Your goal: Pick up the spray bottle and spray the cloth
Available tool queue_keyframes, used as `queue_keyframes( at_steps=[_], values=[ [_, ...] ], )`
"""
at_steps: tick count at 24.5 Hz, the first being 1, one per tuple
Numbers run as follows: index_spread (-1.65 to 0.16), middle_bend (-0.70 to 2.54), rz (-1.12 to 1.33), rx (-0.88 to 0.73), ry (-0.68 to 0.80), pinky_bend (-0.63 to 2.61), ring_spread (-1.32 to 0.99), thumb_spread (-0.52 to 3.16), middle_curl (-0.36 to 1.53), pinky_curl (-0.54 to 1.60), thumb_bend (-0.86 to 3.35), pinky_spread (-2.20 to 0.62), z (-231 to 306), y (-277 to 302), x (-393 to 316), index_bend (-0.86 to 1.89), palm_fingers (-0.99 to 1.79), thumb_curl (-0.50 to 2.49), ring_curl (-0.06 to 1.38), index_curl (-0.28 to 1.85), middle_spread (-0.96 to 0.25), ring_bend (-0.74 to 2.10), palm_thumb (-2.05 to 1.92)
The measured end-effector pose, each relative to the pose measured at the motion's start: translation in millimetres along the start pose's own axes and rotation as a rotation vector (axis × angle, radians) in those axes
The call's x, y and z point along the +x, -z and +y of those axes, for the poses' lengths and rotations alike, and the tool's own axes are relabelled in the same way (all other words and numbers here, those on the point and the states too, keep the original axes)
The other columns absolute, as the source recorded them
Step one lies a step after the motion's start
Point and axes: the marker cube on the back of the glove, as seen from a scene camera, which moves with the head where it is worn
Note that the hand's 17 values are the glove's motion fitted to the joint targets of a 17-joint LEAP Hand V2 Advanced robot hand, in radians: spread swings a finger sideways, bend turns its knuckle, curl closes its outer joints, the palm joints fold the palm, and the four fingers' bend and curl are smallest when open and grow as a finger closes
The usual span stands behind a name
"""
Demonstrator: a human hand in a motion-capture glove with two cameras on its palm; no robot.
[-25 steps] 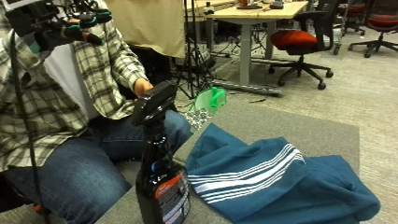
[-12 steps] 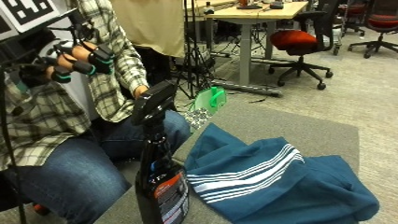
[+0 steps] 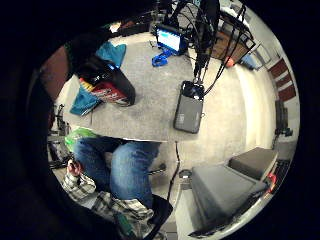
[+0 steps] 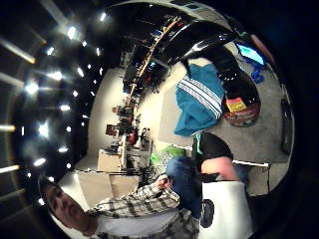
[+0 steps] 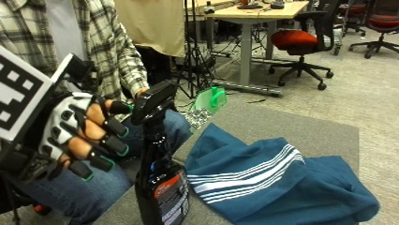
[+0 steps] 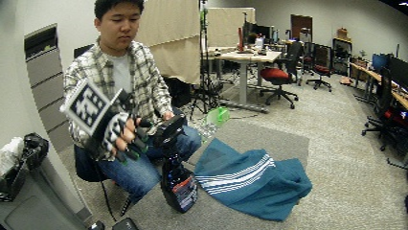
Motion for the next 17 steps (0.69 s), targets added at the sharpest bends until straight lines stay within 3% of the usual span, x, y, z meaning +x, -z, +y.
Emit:
queue_keyframes(
  at_steps=[6,17],
  values=[
    [-0.20,0.22,-0.194,0.092,-0.009,0.45,0.05,0.99,0.31,0.23,0.02,0.18,-44.9,-24.8,42.9,0.11,0.52,0.45,0.29,0.27,0.03,0.42,0.76],
    [-0.22,0.19,-0.628,0.131,0.033,0.43,0.02,0.92,0.33,0.24,-0.02,0.17,-88.9,-69.5,56.3,0.16,0.57,0.47,0.30,0.29,0.02,0.40,0.80]
  ],
)
